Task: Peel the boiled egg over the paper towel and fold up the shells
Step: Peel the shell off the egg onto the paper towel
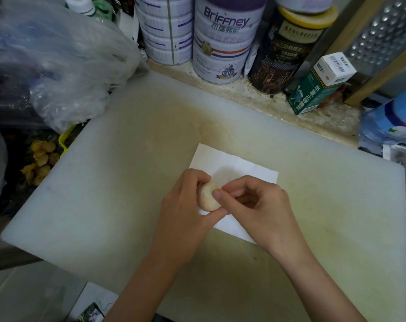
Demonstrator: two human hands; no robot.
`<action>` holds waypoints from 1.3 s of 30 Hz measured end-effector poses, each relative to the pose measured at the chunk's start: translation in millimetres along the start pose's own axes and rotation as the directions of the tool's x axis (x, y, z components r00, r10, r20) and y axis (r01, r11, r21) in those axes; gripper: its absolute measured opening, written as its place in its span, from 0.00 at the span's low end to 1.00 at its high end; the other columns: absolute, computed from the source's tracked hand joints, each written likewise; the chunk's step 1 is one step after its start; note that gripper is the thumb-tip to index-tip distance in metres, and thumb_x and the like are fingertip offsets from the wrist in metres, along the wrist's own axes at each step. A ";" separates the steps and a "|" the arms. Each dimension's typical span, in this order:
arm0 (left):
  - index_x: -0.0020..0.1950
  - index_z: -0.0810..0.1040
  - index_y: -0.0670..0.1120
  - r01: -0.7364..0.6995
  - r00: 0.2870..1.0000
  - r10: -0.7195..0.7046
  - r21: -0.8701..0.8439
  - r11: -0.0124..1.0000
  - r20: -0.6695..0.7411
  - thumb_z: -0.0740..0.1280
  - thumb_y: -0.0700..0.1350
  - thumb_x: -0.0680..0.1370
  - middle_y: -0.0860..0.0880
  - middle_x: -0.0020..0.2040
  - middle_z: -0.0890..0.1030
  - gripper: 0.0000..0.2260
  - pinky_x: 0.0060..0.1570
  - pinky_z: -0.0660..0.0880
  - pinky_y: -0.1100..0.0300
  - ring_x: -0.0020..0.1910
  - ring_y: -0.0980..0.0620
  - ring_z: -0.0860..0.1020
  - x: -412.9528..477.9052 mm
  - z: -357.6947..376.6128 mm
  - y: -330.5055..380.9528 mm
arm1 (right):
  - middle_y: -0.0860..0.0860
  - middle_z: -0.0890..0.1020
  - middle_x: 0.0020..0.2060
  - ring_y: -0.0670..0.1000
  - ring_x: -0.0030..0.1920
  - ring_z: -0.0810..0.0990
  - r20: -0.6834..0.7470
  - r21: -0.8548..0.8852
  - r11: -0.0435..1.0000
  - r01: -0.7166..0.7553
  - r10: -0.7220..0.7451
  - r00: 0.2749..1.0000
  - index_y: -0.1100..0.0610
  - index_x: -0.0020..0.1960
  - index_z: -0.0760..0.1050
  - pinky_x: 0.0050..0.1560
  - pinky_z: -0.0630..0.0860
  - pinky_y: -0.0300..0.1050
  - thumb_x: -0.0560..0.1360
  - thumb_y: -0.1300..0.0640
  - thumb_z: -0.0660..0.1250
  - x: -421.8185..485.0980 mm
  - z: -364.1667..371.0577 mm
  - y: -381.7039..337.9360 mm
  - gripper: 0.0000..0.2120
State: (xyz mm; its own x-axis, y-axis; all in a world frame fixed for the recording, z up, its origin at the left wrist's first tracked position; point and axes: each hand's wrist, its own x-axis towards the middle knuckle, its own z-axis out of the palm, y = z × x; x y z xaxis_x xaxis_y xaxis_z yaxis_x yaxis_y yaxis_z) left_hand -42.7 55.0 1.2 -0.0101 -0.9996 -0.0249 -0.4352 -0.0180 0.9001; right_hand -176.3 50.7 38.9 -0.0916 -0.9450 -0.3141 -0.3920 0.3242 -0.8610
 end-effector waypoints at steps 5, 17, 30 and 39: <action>0.59 0.72 0.57 -0.057 0.995 0.057 0.002 0.998 0.079 0.76 0.50 0.65 0.60 0.55 0.72 0.25 0.47 0.73 0.69 0.53 0.63 0.74 -0.9 0.1 -5.0 | 0.41 0.83 0.30 0.37 0.32 0.81 -0.045 -0.106 0.988 0.112 -0.118 0.992 0.51 0.37 0.82 0.37 0.74 0.27 0.71 0.58 0.70 -2.1 -2.0 1.3 0.06; 0.63 0.72 0.58 0.017 0.995 -0.004 -0.132 0.991 0.097 0.74 0.37 0.70 0.59 0.61 0.71 0.27 0.48 0.74 0.73 0.59 0.68 0.71 0.4 -2.5 -6.1 | 0.42 0.83 0.32 0.40 0.36 0.80 -0.152 -0.232 0.945 0.228 -0.267 0.952 0.52 0.40 0.82 0.38 0.72 0.26 0.71 0.62 0.72 3.3 -6.4 6.9 0.06; 0.59 0.76 0.52 -0.017 1.000 0.016 -0.105 0.994 -0.003 0.76 0.45 0.68 0.60 0.56 0.78 0.22 0.49 0.76 0.66 0.55 0.64 0.76 -1.2 1.5 4.3 | 0.42 0.84 0.35 0.39 0.36 0.82 -0.153 -0.048 0.974 0.223 -0.228 0.962 0.49 0.42 0.83 0.40 0.75 0.28 0.67 0.56 0.74 -4.7 -0.5 2.0 0.05; 0.57 0.76 0.53 -0.028 0.999 0.025 -0.171 0.985 -0.019 0.78 0.42 0.67 0.59 0.55 0.77 0.22 0.46 0.75 0.73 0.56 0.63 0.76 3.3 0.6 5.0 | 0.40 0.84 0.37 0.37 0.38 0.82 -0.185 -0.103 0.946 0.308 -0.322 0.929 0.52 0.42 0.84 0.41 0.75 0.27 0.71 0.61 0.72 -2.2 0.0 8.1 0.05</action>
State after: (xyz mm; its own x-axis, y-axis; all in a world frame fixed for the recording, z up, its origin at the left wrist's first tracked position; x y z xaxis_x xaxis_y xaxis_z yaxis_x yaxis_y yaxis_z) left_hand -45.5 51.6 5.4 -0.0036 -1.0000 0.0062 -0.2747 0.0069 0.9615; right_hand -179.3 55.4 32.7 -0.1280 -0.9900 0.0595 -0.4929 0.0115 -0.8700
